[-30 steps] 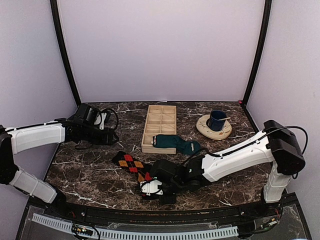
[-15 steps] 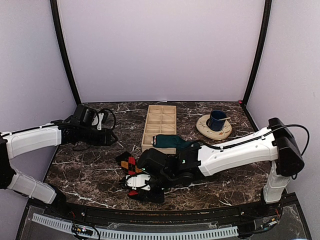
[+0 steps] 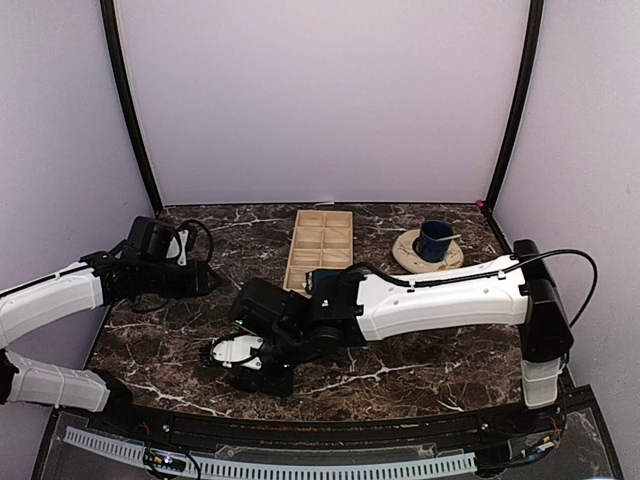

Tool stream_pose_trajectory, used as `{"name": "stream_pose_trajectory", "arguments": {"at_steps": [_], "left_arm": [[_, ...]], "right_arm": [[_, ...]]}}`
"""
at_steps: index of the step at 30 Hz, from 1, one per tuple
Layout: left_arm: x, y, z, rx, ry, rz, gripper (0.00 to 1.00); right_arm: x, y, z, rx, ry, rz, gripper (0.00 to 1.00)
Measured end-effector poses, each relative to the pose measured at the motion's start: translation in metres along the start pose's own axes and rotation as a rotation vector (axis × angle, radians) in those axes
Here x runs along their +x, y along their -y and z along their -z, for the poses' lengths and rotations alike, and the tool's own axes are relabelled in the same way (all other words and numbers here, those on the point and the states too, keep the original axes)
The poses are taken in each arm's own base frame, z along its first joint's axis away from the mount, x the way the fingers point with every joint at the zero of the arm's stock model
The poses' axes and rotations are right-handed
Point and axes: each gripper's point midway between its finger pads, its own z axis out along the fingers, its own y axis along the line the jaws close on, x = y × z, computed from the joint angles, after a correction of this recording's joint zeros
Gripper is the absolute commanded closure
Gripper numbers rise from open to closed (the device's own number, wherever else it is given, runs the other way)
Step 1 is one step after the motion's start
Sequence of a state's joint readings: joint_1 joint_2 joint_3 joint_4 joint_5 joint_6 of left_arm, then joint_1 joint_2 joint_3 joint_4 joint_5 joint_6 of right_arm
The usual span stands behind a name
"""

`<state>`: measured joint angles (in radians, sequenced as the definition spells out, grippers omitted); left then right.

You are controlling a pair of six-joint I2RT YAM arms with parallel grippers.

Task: Roll the socks
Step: Fold the sock at the center of the board.

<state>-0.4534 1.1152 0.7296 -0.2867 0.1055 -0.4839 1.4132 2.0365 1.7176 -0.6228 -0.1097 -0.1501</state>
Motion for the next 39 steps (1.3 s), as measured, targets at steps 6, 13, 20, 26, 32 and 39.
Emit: {"name": "stream_pose_trajectory", "arguments": {"at_steps": [6, 13, 20, 26, 32, 39], "left_arm": [[0.017, -0.004, 0.011, 0.045, 0.043, 0.095, 0.58], [0.026, 0.006, 0.015, 0.164, 0.082, 0.146, 0.59], [0.046, 0.029, 0.002, 0.279, 0.037, 0.139, 0.58], [0.060, 0.049, -0.014, 0.330, -0.021, 0.115, 0.61], [0.077, 0.051, -0.028, 0.333, -0.073, 0.127, 0.72], [0.101, 0.054, -0.028, 0.342, -0.126, 0.134, 0.78]], "right_arm": [[-0.012, 0.018, 0.013, 0.045, 0.004, 0.005, 1.00], [-0.001, 0.053, 0.019, 0.098, -0.020, -0.018, 1.00], [0.005, 0.082, 0.025, 0.141, -0.024, -0.026, 1.00], [0.006, 0.090, 0.027, 0.155, -0.026, -0.009, 1.00], [0.007, 0.093, 0.028, 0.164, -0.028, 0.001, 1.00], [0.007, 0.098, 0.029, 0.172, -0.025, -0.002, 1.00]]}}
